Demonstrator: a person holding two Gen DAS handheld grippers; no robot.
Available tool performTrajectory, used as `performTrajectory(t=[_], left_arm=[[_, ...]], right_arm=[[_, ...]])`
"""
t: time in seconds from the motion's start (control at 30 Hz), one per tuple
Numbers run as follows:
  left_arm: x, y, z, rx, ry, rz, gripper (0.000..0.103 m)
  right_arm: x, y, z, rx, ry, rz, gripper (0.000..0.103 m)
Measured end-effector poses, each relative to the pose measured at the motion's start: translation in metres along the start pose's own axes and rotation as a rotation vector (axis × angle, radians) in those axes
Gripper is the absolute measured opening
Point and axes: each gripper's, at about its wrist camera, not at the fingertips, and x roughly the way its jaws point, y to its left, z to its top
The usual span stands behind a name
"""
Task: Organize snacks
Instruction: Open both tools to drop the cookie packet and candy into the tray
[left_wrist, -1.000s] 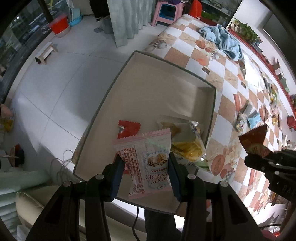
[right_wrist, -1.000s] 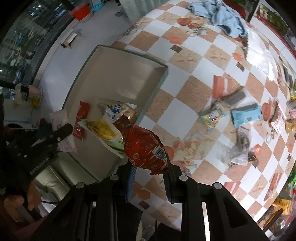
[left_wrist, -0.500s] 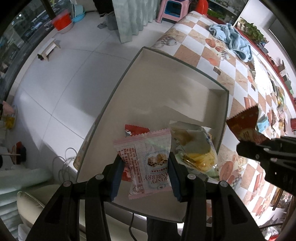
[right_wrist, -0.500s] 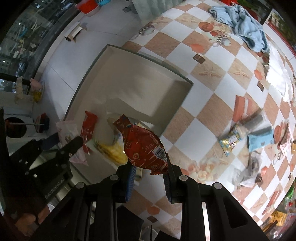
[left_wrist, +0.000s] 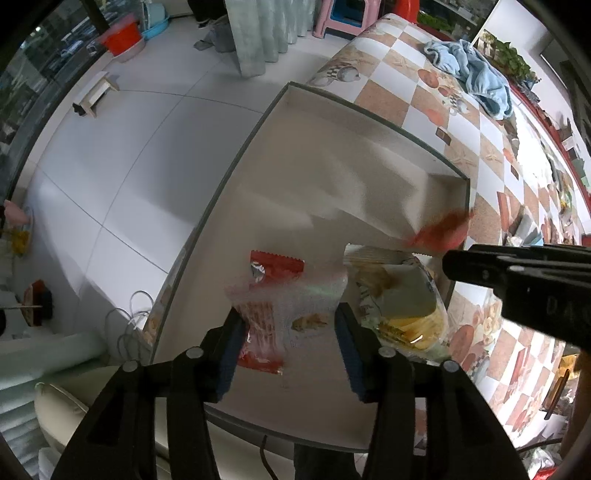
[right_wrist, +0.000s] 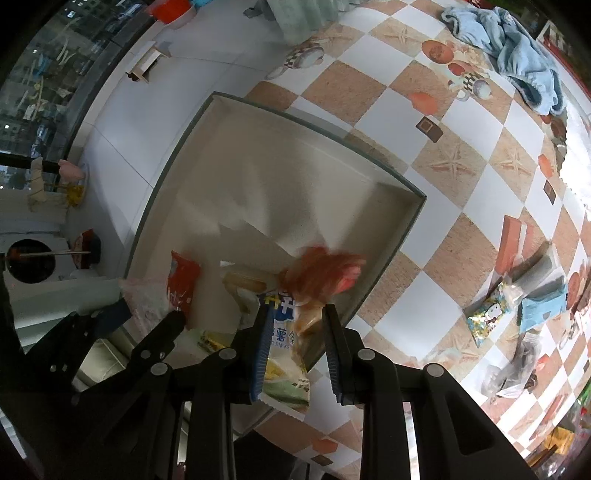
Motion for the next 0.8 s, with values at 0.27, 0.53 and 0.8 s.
performTrajectory(t=[0.27,0.53,0.8], left_arm=[[-0.013,0.002,-0.006,-0.001,-0.039,0.001,0.078],[-0.022,-0.021,-0.019,0.054,-0.041,-0.050,0.079],[-0.023,-0.078,-0.030,0.230,-0.006,-0.117,0.079]], right_arm=[[-0.010,-0.022,-0.014,0.069,-0.028,-0.008,0.086],[-0.011,-0.084,-0.073,0.275,0.001,0.019,0.103],[0.006,-0.158,-0.175,0.555,0.082,0.008,0.103]])
